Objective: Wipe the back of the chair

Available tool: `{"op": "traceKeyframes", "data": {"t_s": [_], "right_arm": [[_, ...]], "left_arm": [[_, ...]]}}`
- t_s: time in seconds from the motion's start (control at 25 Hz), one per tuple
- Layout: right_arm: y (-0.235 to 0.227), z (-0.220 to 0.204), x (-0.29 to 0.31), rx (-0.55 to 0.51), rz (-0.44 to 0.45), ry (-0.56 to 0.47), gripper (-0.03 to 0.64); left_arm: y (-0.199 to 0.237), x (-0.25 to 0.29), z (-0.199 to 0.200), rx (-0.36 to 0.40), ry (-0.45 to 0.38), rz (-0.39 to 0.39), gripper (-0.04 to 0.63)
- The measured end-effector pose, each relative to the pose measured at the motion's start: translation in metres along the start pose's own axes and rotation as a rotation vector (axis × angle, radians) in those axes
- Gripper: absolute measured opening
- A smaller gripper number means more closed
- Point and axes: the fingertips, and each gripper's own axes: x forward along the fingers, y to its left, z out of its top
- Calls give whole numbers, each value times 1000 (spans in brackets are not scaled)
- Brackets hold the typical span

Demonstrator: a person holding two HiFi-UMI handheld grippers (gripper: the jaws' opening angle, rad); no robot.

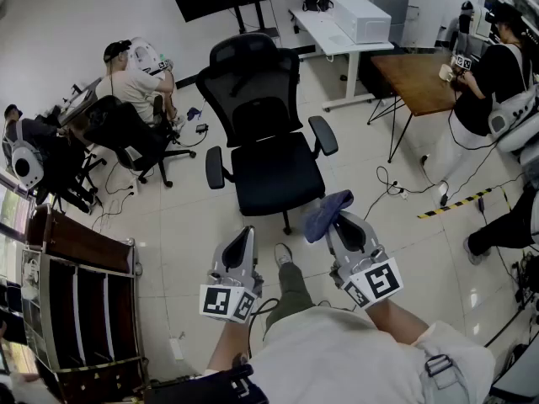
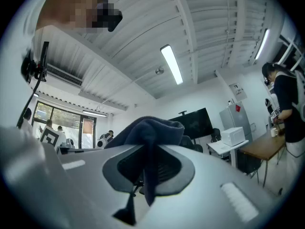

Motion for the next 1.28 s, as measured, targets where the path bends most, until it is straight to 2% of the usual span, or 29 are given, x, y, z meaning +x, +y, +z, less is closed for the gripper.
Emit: {"op": "traceKeyframes", "data": {"t_s": [0.28, 0.64, 0.84, 1.0, 1.12, 1.28], "right_arm": [[-33, -26, 90, -5, 20, -11, 38], [-95, -44, 213, -29, -36, -32, 38], [-128, -69, 258, -21, -55, 5, 38], [-163, -79, 336, -12, -38, 64, 37], [-193, -121, 407, -13, -22, 121, 37], [-235, -222, 532, -4, -36, 242, 37]], "left_arm": [[79, 71, -10, 32, 0, 30, 97], [177, 173, -10, 31, -6, -15, 97], [212, 216, -31, 19, 25, 10, 97], [251, 266, -21, 6, 40, 57, 97], [268, 283, -18, 5, 47, 85, 97], [271, 283, -32, -9, 62, 116, 97]]}}
